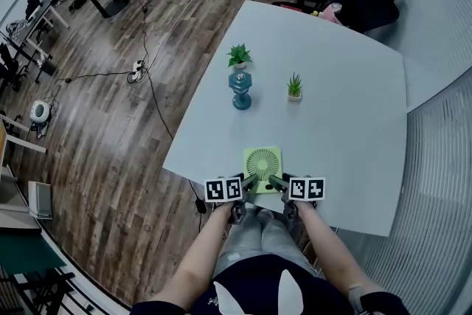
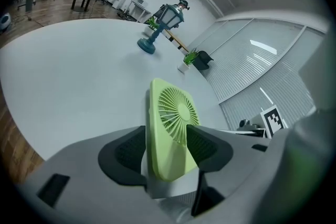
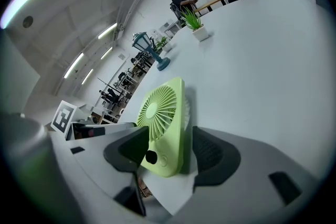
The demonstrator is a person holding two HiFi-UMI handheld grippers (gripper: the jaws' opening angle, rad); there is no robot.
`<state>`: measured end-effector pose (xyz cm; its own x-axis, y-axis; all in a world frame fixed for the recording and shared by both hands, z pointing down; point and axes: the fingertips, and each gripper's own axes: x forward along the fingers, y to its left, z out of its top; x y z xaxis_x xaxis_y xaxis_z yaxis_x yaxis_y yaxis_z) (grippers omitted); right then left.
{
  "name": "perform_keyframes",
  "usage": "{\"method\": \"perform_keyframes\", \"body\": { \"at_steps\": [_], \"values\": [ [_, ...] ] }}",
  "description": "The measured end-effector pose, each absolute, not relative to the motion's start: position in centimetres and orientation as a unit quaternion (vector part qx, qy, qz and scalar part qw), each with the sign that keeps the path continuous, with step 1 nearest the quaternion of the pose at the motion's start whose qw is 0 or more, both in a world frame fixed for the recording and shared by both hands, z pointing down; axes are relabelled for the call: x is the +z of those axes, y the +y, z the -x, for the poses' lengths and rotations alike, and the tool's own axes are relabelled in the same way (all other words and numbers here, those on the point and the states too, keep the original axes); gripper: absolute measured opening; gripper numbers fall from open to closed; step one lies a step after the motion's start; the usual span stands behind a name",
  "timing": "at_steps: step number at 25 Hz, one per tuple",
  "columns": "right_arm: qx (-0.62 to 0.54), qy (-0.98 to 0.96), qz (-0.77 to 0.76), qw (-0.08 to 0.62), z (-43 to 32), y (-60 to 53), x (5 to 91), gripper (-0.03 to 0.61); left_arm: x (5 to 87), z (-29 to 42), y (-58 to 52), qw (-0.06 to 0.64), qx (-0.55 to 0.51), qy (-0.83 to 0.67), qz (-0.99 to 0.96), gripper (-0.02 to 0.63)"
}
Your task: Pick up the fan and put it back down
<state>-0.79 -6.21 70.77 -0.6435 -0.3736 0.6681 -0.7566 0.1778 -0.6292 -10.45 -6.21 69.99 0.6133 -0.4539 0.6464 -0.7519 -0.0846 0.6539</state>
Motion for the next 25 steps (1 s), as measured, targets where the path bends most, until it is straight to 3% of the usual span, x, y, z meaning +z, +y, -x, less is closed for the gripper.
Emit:
{"method": "perform_keyframes", "body": {
  "at_steps": [10, 20, 25],
  "values": [
    [0.488, -0.764, -0.390, 0.158, 0.1, -6.7, 68.0, 0.259, 67.4, 11.4, -6.3, 0.509, 0.108, -0.438, -0.733, 0.239],
    [0.417, -0.801, -0.409, 0.130, -0.5, -6.1, 62.7, 0.220, 60.8, 13.1, -6.6, 0.436, 0.041, -0.491, -0.753, 0.236],
    [0.396, -0.815, -0.408, 0.113, -0.2, -5.3, 59.6, 0.185, 56.9, 13.0, -5.9, 0.409, 0.004, -0.495, -0.767, 0.185]
  ]
}}
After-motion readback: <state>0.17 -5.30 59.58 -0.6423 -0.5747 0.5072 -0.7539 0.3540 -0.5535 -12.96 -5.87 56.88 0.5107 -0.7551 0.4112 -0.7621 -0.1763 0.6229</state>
